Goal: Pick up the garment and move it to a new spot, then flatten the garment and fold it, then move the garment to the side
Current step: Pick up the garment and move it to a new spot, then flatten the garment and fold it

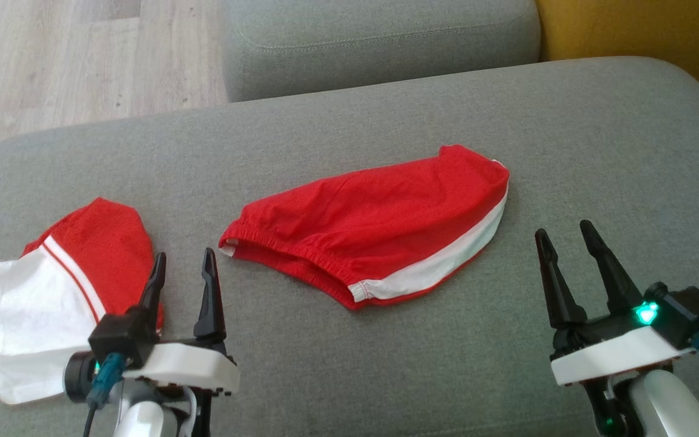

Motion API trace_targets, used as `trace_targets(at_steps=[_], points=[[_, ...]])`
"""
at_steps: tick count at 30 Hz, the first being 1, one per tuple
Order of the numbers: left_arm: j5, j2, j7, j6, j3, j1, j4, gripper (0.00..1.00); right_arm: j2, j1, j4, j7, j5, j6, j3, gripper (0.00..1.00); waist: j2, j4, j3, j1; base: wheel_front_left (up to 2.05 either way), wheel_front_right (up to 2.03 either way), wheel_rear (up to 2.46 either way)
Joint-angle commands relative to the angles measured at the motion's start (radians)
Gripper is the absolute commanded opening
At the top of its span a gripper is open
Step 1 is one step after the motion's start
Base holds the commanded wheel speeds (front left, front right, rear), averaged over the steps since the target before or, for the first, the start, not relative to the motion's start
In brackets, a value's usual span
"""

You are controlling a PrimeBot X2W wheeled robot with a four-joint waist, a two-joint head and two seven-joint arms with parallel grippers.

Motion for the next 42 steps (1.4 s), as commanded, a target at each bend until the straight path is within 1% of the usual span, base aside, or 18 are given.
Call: trace_targets(at_steps=[1, 5, 7, 9, 11, 13, 14, 16, 19, 21, 23, 27, 29, 36, 37, 38, 39, 42], points=[[0.013, -0.002, -0.012, -0.003, 0.042, -0.049, -0.026, 1.00, -0.005, -0.033, -0.034, -0.011, -0.005, 0.008, 0.011, 1.00, 0.0000, -0.001, 0.000, 0.0000, 0.00, 0.00, 0.00], [0.009, -0.003, -0.012, -0.012, 0.040, -0.049, -0.012, 1.00, -0.006, -0.034, -0.033, -0.011, -0.005, 0.008, 0.011, 1.00, 0.0000, -0.002, -0.001, 0.0000, 0.00, 0.00, 0.00], [-0.076, -0.004, -0.012, -0.046, 0.022, -0.049, 0.005, 1.00, -0.008, -0.035, -0.033, -0.011, -0.004, 0.008, 0.009, 1.00, 0.0000, -0.004, 0.000, 0.0000, 0.00, 0.00, 0.00], [-0.129, -0.004, 0.013, -0.082, -0.028, -0.067, 0.048, 1.00, -0.009, -0.035, -0.034, -0.011, -0.004, 0.008, 0.003, 1.00, 0.0000, -0.003, 0.000, 0.0000, 0.00, 0.00, 0.00], [-0.195, -0.004, 0.081, -0.106, -0.082, -0.102, 0.083, 1.00, -0.012, -0.036, -0.034, -0.011, -0.004, 0.008, -0.004, 1.00, 0.0000, -0.004, 0.003, 0.0000, 0.00, 0.00, 0.00], [-0.244, -0.004, 0.172, -0.116, -0.133, -0.145, 0.113, 1.00, -0.015, -0.041, -0.035, -0.011, -0.005, 0.008, -0.009, 1.00, 0.0000, -0.009, 0.007, 0.0000, 0.00, 0.00, 0.00], [-0.244, -0.004, 0.172, -0.116, -0.133, -0.145, 0.113, 1.00, -0.015, -0.041, -0.035, -0.011, -0.005, 0.008, -0.009, 1.00, 0.0000, -0.009, 0.007, 0.0000, 0.00, 0.00, 0.00], [-0.300, -0.004, 0.282, -0.127, -0.188, -0.183, 0.141, 1.00, -0.016, -0.046, -0.036, -0.011, -0.005, 0.008, -0.009, 1.00, 0.0000, -0.019, 0.011, 0.0000, 0.00, 0.00, 0.00], [-0.363, -0.005, 0.419, -0.117, -0.245, -0.232, 0.178, 1.00, -0.013, -0.052, -0.036, -0.011, -0.004, 0.008, -0.001, 1.00, 0.0000, -0.043, 0.022, 0.0000, 0.00, 0.00, 0.00], [-0.394, -0.005, 0.468, -0.100, -0.265, -0.261, 0.199, 1.00, -0.012, -0.055, -0.037, -0.011, -0.002, 0.008, 0.004, 1.00, 0.0000, -0.060, 0.032, 0.0000, 0.00, 0.00, 0.00], [-0.402, -0.005, 0.505, -0.083, -0.288, -0.289, 0.233, 1.00, -0.011, -0.059, -0.039, -0.011, 0.000, 0.008, 0.010, 1.00, 0.0000, -0.078, 0.045, 0.0000, 0.00, 0.00, 0.00], [-0.488, -0.005, 0.531, -0.073, -0.321, -0.326, 0.283, 1.00, -0.017, -0.075, -0.040, -0.011, 0.006, 0.008, 0.021, 1.00, 0.0000, -0.112, 0.068, 0.0000, 0.00, 0.00, 0.00], [-0.498, -0.005, 0.525, -0.059, -0.332, -0.349, 0.319, 1.00, -0.020, -0.084, -0.041, -0.011, 0.008, 0.008, 0.023, 1.00, 0.0000, -0.125, 0.077, 0.0000, 0.00, 0.00, 0.00], [-0.539, -0.005, 0.469, -0.069, -0.361, -0.417, 0.428, 1.00, -0.020, -0.098, -0.038, -0.011, 0.014, 0.008, 0.035, 1.00, 0.0000, -0.159, 0.093, 0.0000, 0.00, 0.00, 0.00], [-0.545, -0.005, 0.462, -0.074, -0.365, -0.424, 0.439, 0.84, -0.020, -0.097, -0.037, -0.011, 0.014, 0.008, 0.036, 1.00, 0.0000, -0.161, 0.092, 0.0000, 0.00, 0.00, 0.00], [-0.557, -0.005, 0.448, -0.081, -0.376, -0.436, 0.457, 0.15, -0.020, -0.094, -0.035, -0.011, 0.015, 0.008, 0.034, 1.00, 0.0000, -0.159, 0.087, 0.0000, 0.00, 0.00, 0.00], [-0.562, -0.005, 0.442, -0.084, -0.383, -0.440, 0.465, 0.00, -0.020, -0.092, -0.033, -0.011, 0.014, 0.008, 0.032, 1.00, 0.0000, -0.156, 0.083, 0.0000, 0.00, 0.00, 0.00], [-0.583, -0.005, 0.426, -0.097, -0.404, -0.445, 0.476, 0.00, -0.018, -0.084, -0.025, -0.011, 0.011, 0.008, 0.029, 1.00, 0.0000, -0.140, 0.062, 0.0000, 0.00, 0.00, 0.00]])
